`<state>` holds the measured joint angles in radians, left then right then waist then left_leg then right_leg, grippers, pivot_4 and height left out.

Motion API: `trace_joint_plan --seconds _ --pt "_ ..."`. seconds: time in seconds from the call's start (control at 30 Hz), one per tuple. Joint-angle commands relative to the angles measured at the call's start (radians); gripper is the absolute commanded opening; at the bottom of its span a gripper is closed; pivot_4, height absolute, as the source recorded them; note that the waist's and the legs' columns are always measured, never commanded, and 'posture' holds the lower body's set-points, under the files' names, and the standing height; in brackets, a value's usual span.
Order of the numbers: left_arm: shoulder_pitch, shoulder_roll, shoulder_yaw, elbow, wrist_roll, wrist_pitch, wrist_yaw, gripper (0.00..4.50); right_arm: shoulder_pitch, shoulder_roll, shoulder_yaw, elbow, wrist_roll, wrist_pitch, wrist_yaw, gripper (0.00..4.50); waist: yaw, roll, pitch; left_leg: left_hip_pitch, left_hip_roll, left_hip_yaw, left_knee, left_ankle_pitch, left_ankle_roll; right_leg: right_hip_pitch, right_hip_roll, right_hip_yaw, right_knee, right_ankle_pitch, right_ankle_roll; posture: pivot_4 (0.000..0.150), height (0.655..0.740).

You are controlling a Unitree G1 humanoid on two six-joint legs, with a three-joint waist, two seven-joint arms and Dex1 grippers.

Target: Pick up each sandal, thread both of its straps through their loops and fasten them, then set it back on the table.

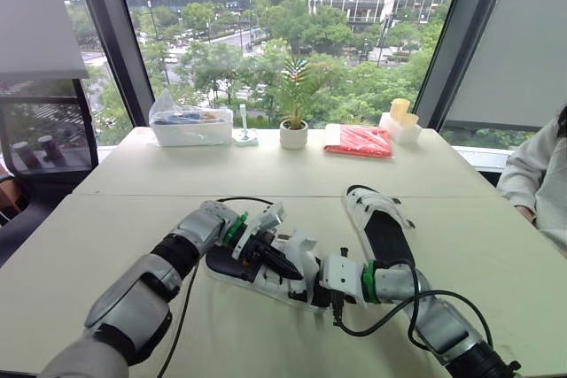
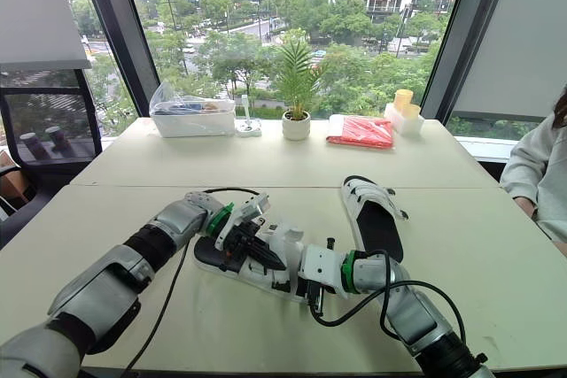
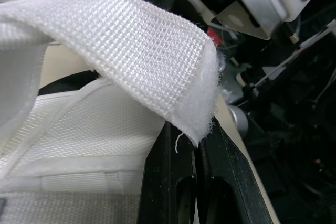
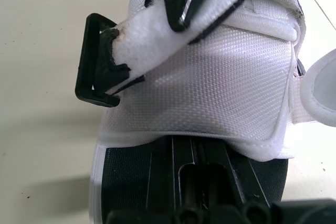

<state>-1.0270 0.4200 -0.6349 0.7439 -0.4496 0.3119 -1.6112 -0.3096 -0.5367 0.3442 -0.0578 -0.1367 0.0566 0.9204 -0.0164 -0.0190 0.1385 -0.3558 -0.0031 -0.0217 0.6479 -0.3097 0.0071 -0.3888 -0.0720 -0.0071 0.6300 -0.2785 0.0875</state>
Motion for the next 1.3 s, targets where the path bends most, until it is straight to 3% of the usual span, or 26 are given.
trace_joint_plan --seconds 0.03,0.93,1.3 --pt "-0.012 -0.011 -0.064 0.015 0.03 -0.063 -0.003 0.04 0.088 -0.005 0.132 0.081 -0.061 0.062 0.051 0.0 0.0 0.0 0.0 0.0 0.0 0.0 0.0 0.0 0.0 0.0 0.0 0.0 0.0 0.0 0.0 0.15 0.7374" --pt "-0.259 0.021 -0.411 0.131 -0.144 -0.279 -0.003 0.04 0.093 -0.007 0.129 0.073 -0.062 0.069 0.048 0.0 0.002 0.0 0.001 -0.001 0.0 -0.005 0.001 -0.001 0.002 -0.001 0.007 0.001 0.0 0.0 0.0 0.15 0.7374" --pt "-0.255 0.068 -0.486 0.023 -0.228 -0.295 -0.003 0.04 0.105 -0.005 0.13 0.06 -0.064 0.072 0.043 0.0 0.001 0.0 0.001 -0.001 0.0 -0.007 0.0 -0.001 0.003 -0.001 0.008 0.001 0.0 -0.001 -0.001 0.15 0.7374"
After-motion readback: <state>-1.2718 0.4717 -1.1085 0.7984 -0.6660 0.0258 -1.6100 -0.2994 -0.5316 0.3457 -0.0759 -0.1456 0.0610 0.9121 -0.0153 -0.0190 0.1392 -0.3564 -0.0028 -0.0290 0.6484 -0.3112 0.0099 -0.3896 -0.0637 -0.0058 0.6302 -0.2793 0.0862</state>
